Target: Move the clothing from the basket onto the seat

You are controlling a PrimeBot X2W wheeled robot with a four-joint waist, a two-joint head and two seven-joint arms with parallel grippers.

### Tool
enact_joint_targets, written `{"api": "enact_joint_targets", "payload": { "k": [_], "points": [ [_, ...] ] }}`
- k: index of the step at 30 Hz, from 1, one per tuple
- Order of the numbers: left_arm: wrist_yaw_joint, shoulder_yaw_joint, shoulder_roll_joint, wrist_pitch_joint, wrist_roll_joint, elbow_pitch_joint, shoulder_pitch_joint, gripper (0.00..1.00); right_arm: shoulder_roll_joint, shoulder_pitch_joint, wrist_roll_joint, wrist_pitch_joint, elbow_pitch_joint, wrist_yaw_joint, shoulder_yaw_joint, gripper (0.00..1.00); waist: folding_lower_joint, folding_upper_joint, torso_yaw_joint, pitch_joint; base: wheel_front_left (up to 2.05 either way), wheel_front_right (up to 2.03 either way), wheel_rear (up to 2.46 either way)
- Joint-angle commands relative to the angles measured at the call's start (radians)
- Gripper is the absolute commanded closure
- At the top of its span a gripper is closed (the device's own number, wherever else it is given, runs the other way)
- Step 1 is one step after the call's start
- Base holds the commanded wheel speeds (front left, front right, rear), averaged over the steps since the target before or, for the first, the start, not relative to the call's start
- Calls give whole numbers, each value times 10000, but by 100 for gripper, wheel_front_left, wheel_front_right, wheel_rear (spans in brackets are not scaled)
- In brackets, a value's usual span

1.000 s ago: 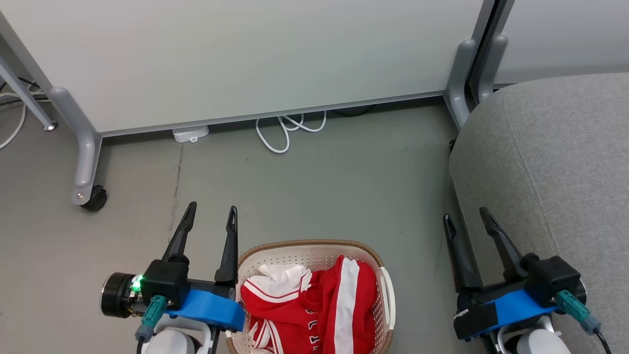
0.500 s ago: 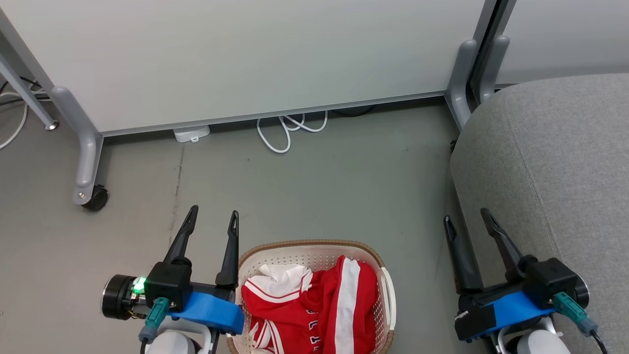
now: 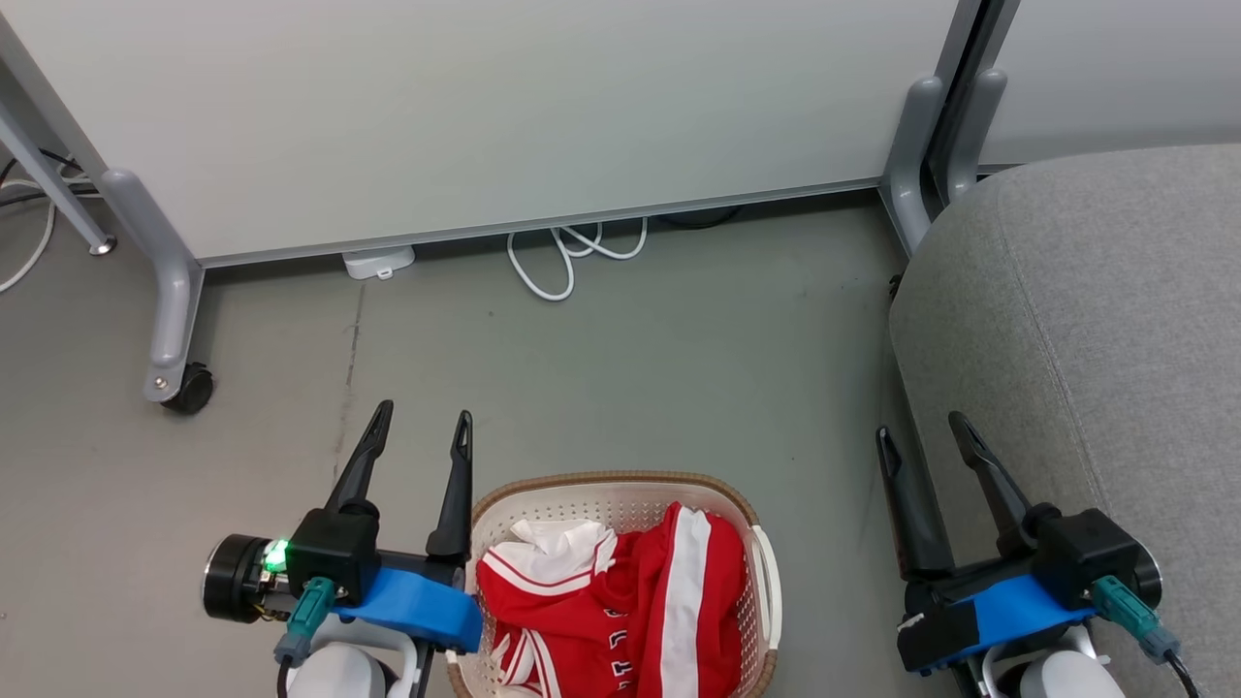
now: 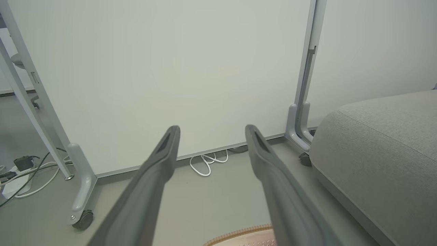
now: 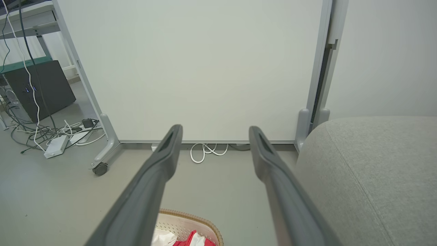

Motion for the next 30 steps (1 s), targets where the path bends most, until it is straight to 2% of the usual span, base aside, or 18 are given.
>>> {"api": "enact_joint_targets", "payload": {
  "k": [1,10,16,30],
  "points": [
    [-31,-16,-17,-47,22,41,-199,0,-52,-67,39,-52,16,4,11,0,-1,0,-19,36,0,0,0],
    [-225,-459,277,-39,350,846,-1190,0,-51,-444,62,-49,-135,4,33,0,-1,0,-241,688,0,0,0],
    [-284,-1166,663,-39,446,1689,-2211,0,-51,-830,31,-49,-239,4,23,0,-1,0,-450,1448,0,0,0],
    [-275,-4328,1684,-39,-191,4115,-4682,0,-48,-2007,-126,-46,-548,4,-78,0,-1,0,-928,3571,0,0,0]
  ]
}}
